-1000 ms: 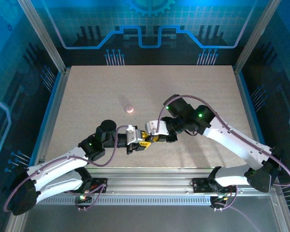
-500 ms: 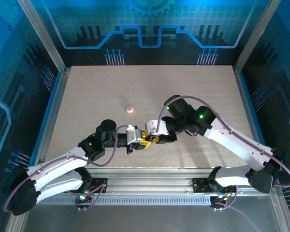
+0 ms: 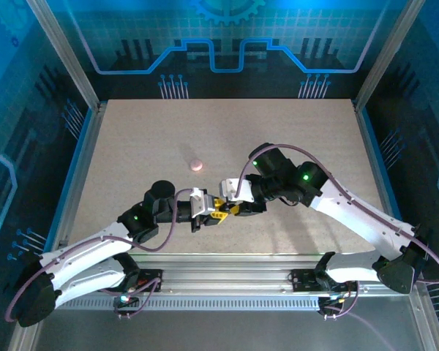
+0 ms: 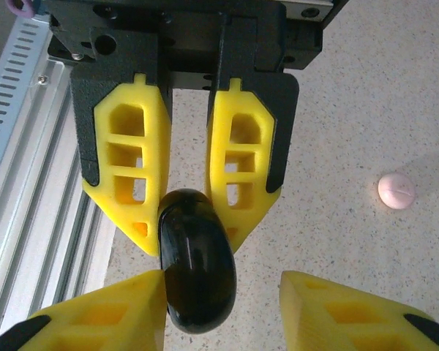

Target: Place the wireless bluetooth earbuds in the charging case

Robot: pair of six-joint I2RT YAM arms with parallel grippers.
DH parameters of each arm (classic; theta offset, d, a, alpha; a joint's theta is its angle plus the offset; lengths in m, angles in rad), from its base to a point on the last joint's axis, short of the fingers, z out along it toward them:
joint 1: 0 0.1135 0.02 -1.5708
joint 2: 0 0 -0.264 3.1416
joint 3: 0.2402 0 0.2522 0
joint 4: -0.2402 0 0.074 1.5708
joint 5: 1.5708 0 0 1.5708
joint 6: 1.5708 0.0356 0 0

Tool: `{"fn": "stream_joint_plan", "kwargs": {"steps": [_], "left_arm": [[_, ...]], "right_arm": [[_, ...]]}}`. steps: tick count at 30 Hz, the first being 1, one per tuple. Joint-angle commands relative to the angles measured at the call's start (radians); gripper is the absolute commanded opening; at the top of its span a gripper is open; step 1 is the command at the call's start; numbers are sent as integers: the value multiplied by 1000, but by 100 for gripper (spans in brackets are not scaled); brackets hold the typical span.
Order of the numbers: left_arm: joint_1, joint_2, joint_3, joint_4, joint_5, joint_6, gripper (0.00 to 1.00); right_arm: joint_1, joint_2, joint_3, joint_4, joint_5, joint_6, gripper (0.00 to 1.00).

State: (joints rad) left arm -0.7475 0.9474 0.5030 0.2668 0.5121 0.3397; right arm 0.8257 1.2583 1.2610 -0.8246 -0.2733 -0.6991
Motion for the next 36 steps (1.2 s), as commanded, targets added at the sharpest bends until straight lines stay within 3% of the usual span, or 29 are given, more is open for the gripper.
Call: {"fn": "stream_joint_plan", "kwargs": {"steps": [1,29,36], "left_arm": [[-5,-25,19,34,56,-1,13],[-5,-42,-11,68,33,-13,13],[5,-32,-80,207,-27,-110,13]], "right_arm": [[-2,-6,-14,71,101,37,45],[-63,-65,-54,174,136,84,47],[-77,-100,-64,192,92,91,49]]}}
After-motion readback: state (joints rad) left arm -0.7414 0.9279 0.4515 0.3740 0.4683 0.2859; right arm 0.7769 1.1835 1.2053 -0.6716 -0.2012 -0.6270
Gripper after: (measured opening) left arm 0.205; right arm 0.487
